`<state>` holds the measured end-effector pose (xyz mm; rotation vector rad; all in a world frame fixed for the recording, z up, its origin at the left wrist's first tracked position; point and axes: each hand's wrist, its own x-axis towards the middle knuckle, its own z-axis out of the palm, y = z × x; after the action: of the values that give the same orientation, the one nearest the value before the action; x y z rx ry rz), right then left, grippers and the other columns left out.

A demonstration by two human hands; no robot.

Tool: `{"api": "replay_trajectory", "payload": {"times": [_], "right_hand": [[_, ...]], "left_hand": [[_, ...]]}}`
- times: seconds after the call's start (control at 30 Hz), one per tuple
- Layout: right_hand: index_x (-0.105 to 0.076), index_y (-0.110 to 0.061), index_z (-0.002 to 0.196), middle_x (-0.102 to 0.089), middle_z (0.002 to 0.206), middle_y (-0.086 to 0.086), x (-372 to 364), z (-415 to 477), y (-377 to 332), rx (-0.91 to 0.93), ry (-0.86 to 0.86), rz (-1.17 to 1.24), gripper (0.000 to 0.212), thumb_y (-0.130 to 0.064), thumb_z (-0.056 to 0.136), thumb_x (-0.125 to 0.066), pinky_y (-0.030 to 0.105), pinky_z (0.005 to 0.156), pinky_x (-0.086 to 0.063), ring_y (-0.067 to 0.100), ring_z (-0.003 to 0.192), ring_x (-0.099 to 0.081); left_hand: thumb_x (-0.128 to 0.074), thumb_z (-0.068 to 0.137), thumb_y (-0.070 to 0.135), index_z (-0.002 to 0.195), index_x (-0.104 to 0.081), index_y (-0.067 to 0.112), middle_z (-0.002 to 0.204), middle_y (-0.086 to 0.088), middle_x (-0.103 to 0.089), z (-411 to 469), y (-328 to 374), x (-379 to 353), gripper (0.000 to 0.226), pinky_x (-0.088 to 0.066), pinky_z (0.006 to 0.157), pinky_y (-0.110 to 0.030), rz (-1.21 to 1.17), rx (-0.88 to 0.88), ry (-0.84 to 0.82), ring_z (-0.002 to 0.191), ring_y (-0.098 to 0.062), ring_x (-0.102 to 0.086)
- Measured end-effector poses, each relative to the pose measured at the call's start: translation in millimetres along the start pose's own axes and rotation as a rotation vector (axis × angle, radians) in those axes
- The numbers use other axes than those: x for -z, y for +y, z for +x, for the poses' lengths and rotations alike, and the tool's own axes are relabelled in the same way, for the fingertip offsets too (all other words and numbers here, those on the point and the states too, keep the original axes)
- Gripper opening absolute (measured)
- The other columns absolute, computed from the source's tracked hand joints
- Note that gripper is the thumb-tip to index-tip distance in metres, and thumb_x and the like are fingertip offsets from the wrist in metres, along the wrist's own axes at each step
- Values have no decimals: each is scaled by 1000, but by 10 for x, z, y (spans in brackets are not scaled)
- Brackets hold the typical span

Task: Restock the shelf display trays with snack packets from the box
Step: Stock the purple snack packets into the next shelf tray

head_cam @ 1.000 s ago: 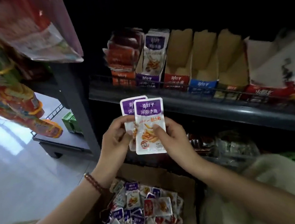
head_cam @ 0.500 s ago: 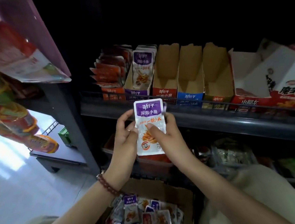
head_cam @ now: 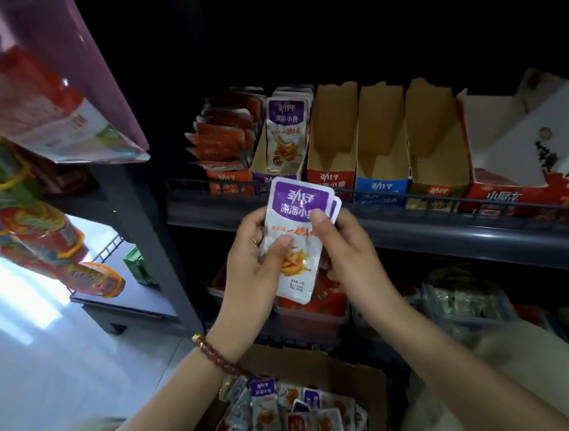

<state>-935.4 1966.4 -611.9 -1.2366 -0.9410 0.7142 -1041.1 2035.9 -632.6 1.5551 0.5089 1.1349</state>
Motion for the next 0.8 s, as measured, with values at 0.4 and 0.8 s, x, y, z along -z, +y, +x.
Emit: {"api": "replay_trajectory", "payload": {"times": [0.4,0.8], "right_hand": [[-62,-18,94,-69,89,-8,35,500,-405,393,157,-21,17,-8,83,-68,16,70,-52,3,85,-67],[-57,-19,94,-62,88,-13,69,1572,-234,584,317,-193,14,-12,87,-67,14,74,-47,-6,82,-60]], "left_hand": [[-61,88,38,112,-48,33,108,19,-55,482,-57,139,28,-47,72,-12,394,-362,57,93,-2,-59],[-39,87,22,140,-40,14,145,0,-41,838,-556,419,54,-55,79,-28,1183,-566,-65,118,-15,-51]]}}
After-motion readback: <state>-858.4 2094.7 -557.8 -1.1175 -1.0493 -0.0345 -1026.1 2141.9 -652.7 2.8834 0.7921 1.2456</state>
